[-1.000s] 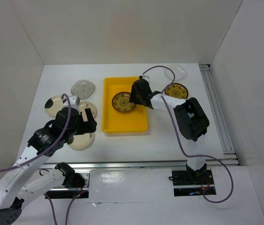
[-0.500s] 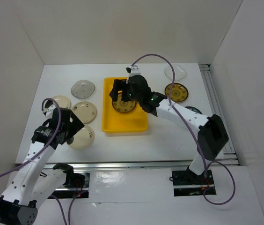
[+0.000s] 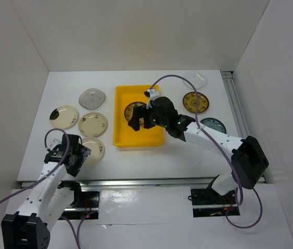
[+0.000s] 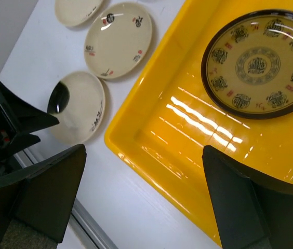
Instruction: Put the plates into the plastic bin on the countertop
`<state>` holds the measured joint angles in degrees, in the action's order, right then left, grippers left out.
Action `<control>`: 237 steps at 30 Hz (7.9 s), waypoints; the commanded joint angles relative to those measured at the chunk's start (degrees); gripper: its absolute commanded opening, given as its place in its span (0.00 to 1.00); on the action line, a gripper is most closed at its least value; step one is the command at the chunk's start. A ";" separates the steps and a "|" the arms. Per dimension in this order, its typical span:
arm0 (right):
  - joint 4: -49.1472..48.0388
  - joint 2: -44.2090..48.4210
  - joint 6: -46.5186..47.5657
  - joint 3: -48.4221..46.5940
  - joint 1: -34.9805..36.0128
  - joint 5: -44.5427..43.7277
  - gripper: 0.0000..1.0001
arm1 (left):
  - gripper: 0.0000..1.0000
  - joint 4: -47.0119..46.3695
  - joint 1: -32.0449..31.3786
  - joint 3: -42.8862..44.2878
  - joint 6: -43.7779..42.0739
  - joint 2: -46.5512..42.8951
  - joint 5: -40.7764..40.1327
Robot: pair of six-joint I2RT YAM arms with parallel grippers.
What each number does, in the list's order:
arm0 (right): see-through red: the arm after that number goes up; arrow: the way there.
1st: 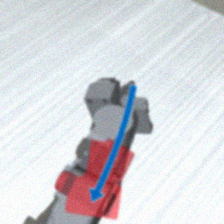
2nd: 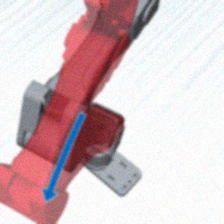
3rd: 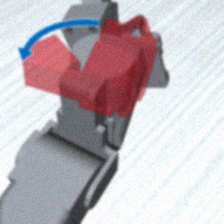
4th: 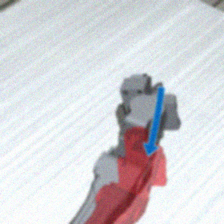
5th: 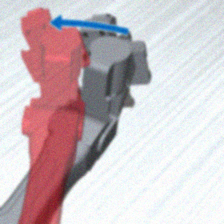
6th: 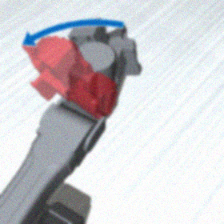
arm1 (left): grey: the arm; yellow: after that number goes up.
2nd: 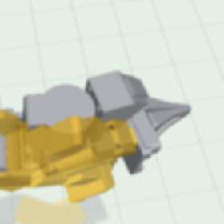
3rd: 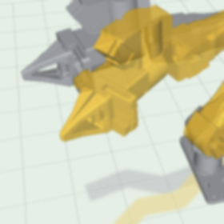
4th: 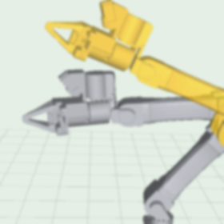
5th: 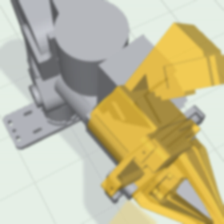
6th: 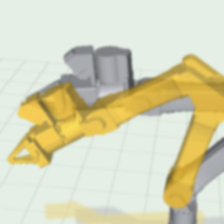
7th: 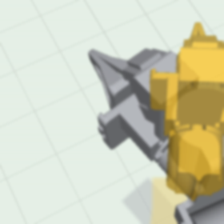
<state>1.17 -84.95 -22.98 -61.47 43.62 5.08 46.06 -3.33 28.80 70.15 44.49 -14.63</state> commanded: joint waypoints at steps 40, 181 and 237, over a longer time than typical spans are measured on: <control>-2.31 18.23 -2.86 7.51 -11.89 7.14 1.00 | 0.00 -5.21 0.52 -8.68 9.22 -3.95 -0.04; 1.58 34.16 -23.08 29.14 -56.36 -6.99 0.00 | 1.00 -4.49 -17.51 28.52 -33.06 5.17 6.72; -10.90 2.05 3.03 -2.01 -6.62 12.92 1.00 | 1.00 -27.76 38.67 8.74 -12.60 22.73 26.31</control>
<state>-5.17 -88.40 -22.57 -69.56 35.40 14.48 27.03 34.48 40.16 52.62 66.28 6.52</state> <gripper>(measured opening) 0.999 0.998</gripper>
